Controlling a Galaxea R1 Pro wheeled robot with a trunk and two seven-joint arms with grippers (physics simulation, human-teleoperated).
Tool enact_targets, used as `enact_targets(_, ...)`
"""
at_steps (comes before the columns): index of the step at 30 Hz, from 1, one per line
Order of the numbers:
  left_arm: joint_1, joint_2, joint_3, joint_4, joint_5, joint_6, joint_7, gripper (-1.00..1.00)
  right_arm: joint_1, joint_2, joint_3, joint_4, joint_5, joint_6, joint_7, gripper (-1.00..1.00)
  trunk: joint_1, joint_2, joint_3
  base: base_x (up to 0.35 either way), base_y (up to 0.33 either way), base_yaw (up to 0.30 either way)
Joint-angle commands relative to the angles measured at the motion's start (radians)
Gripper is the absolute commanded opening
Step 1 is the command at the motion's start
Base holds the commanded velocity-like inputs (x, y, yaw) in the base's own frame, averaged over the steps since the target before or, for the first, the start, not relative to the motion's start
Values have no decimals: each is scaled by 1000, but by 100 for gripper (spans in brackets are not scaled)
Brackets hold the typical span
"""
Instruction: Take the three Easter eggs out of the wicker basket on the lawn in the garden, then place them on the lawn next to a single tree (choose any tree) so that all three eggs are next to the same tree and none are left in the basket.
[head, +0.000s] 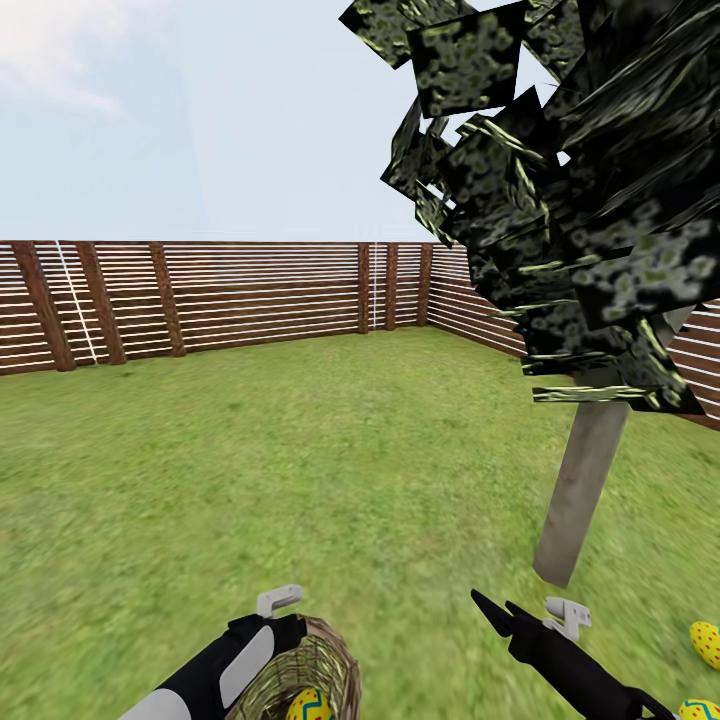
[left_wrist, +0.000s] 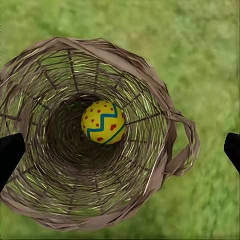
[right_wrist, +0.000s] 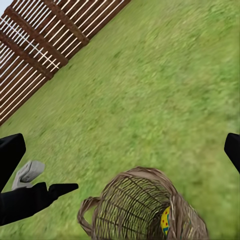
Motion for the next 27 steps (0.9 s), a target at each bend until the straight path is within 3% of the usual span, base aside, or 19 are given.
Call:
enact_targets(1, -1, 1, -7, -1, 9, 1, 9, 100, 0, 1, -2, -1, -5, 7, 1, 100, 0, -1, -1, 1, -4, 0)
enact_targets(12, -2, 0, 0, 0, 12, 10, 22, 100, 0, 2, -2, -2, -6, 5, 2, 100, 0, -1, -1, 0, -1, 0)
enact_targets(18, -14, 1, 5, 50, 21, 53, 24, 100, 0, 2, -2, -2, -6, 5, 2, 100, 0, -1, -1, 0, 0, 0)
enact_targets(22, -71, 1, 7, 79, 25, 98, 28, 100, 0, 1, -2, -3, -6, 5, 3, 100, 0, -1, -1, 0, 0, 0)
enact_targets(27, -178, 6, 8, 184, 28, 120, 30, 100, 0, 1, -2, -3, -6, 5, 3, 100, 0, -1, -1, 0, 0, 0)
